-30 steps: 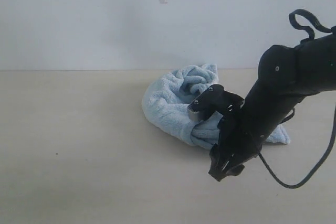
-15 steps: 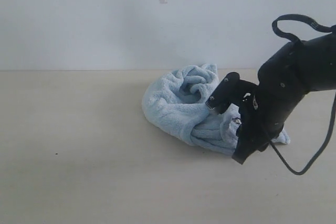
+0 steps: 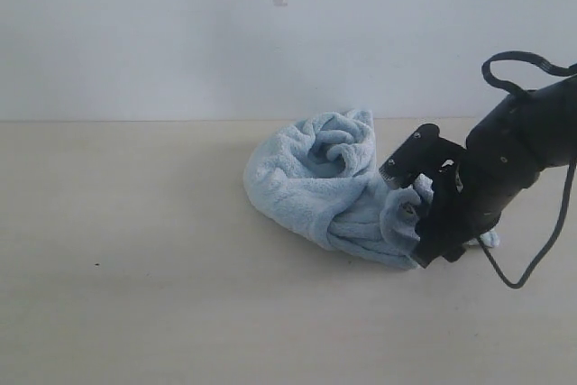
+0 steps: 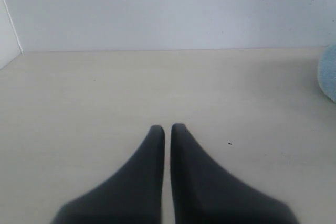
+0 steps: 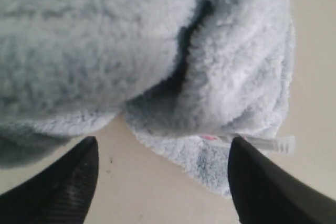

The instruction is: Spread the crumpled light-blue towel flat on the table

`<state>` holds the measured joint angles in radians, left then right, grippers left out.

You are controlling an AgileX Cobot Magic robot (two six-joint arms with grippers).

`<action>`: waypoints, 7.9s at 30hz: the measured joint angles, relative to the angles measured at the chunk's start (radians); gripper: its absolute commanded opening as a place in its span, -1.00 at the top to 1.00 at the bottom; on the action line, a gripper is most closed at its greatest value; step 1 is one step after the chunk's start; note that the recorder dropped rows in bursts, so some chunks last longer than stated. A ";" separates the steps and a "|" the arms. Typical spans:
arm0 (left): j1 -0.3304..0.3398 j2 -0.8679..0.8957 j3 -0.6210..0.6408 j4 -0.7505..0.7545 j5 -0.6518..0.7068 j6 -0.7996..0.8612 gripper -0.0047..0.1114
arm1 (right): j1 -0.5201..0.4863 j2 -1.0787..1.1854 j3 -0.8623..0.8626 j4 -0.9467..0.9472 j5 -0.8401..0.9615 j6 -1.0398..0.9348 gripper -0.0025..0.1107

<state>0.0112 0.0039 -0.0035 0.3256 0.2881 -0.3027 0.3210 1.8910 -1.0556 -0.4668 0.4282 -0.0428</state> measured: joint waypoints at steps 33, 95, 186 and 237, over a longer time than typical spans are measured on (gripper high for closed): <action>0.000 0.000 0.000 0.000 0.000 0.000 0.85 | -0.003 -0.009 0.000 -0.342 0.126 0.479 0.96; 0.000 0.993 -0.686 0.403 -0.815 -0.037 0.85 | -0.004 -0.351 0.021 0.339 0.523 -0.021 0.96; -0.529 2.340 -1.773 1.419 -0.686 -1.083 0.23 | -0.005 -0.371 0.113 0.301 0.537 0.080 0.96; -0.177 1.399 -0.803 1.421 -1.124 -1.175 0.75 | -0.007 -0.595 0.088 0.495 0.411 -0.086 -0.89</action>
<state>-0.1657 1.4026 -0.8069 1.7465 -0.8361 -1.4776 0.3144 1.2961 -0.9677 0.0284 0.8394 -0.1292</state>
